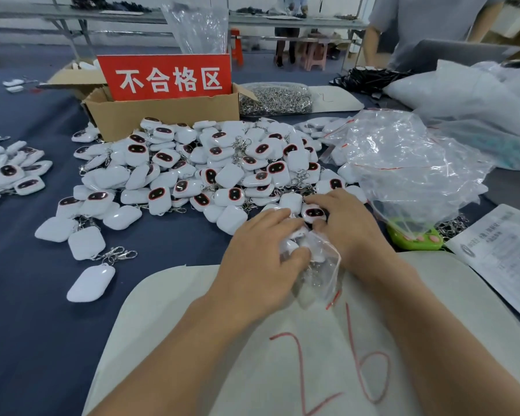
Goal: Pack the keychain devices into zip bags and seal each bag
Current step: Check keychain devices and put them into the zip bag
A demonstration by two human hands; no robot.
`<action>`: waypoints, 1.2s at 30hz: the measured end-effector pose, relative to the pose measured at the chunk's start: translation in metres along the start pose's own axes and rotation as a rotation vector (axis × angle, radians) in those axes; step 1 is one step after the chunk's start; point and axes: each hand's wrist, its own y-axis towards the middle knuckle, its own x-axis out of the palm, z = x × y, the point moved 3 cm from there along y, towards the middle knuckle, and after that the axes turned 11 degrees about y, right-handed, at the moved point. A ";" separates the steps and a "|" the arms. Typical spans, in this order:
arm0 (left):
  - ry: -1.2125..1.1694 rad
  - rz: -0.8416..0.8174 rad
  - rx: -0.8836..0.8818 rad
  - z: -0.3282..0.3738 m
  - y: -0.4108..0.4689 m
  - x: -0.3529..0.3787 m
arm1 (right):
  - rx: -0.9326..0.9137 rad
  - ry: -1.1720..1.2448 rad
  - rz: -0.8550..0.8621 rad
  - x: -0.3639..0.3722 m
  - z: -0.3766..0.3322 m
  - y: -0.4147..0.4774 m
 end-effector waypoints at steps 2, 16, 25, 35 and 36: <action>0.079 -0.081 0.024 -0.003 0.000 0.007 | 0.047 0.006 0.022 -0.004 0.001 -0.004; 0.167 -0.050 0.013 -0.009 0.005 0.009 | 0.070 0.219 0.088 -0.012 0.001 -0.008; 0.203 0.000 0.010 -0.007 0.005 0.011 | 0.004 0.724 0.416 -0.020 -0.008 -0.027; -0.398 0.246 -0.191 -0.005 0.005 -0.006 | 0.136 1.308 0.018 -0.002 -0.031 -0.039; -0.446 0.256 -0.201 -0.006 0.006 -0.008 | 0.137 1.305 0.004 -0.003 -0.032 -0.039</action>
